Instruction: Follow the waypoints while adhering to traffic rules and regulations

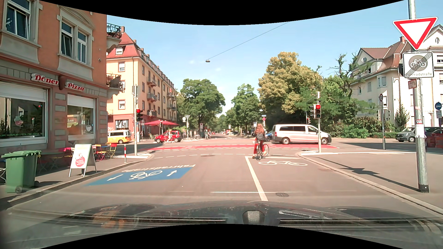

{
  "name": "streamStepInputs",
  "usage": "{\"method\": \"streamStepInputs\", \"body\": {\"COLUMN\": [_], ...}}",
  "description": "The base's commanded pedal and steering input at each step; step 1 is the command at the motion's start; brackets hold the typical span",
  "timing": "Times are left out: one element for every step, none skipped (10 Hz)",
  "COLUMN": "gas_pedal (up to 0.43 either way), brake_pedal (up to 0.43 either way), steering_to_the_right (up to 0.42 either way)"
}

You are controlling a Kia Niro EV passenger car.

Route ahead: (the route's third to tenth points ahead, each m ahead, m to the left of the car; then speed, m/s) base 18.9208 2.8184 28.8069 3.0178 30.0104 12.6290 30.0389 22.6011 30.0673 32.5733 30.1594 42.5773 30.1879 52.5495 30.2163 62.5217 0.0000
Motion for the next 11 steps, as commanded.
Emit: {"method": "streamStepInputs", "body": {"gas_pedal": [0.000, 0.000, 0.000, 0.000, 0.000, 0.000, 0.000, 0.000, 0.000, 0.000, 0.000], "brake_pedal": [0.280, 0.280, 0.280, 0.280, 0.280, 0.280, 0.280, 0.280, 0.280, 0.280, 0.280], "steering_to_the_right": [0.000, 0.000, 0.000, 0.000, 0.000, 0.000, 0.000, 0.000, 0.000, 0.000, 0.000]}}
